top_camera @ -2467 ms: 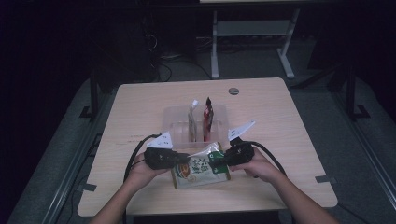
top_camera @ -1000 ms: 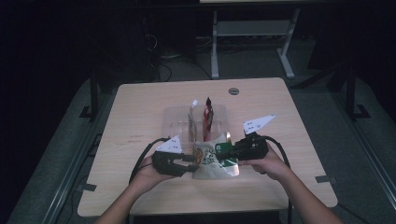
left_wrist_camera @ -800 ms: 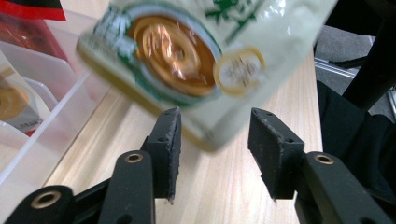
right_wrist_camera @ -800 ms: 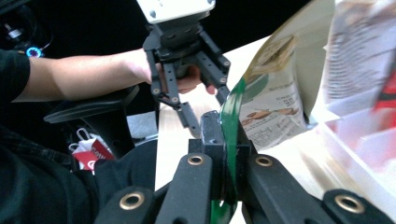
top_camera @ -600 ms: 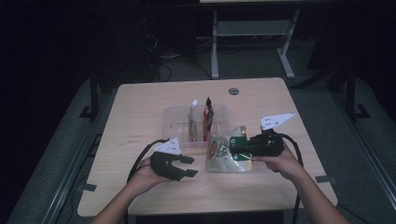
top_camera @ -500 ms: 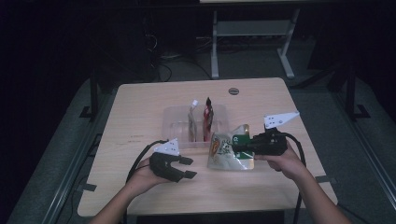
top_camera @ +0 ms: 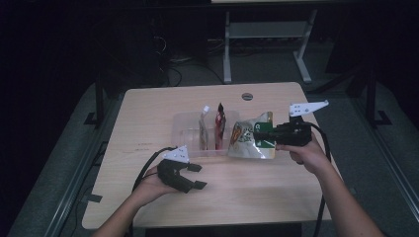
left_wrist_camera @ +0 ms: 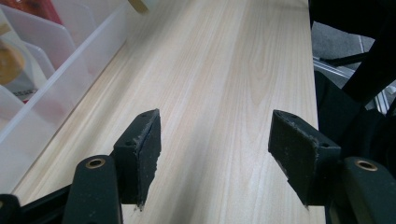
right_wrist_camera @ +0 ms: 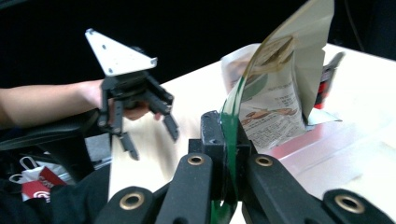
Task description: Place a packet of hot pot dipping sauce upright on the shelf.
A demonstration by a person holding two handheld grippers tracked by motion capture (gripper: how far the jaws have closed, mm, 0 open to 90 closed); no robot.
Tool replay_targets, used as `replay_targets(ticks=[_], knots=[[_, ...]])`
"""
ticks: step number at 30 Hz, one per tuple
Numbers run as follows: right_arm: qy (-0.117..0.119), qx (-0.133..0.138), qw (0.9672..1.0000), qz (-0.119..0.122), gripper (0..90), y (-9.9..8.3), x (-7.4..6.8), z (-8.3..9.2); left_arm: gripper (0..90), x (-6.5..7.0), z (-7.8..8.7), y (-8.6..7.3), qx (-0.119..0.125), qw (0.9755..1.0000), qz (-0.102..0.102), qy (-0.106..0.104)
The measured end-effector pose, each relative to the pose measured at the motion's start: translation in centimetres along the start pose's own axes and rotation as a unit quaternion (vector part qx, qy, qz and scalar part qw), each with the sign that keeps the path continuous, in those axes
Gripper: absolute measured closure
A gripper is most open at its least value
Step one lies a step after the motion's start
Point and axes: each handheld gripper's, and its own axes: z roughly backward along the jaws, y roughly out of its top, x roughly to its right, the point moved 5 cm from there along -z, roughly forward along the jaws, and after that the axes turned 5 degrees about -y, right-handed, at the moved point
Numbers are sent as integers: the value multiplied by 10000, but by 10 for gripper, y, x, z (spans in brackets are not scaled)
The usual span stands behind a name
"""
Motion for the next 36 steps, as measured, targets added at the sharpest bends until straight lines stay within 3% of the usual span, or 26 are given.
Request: replay_targets(ticks=[12,20,26,30,36], knots=[[-407,-152,9990,-36,900,14,35,3,337,-1,10,-9,-3,9998,115,147],[-489,-419,9979,-78,900,4,48,-21,330,-1,14,-14,-4,9995,181,250],[-564,-455,9974,-41,887,4,51,-37,331,-2,16,-17,5,9993,244,294],[-771,-525,9956,41,796,4,51,-42,330,-1,16,-18,-13,9993,240,294],[-945,-459,9945,52,553,6,49,-36,327,-2,15,-18,-45,9993,222,291]])
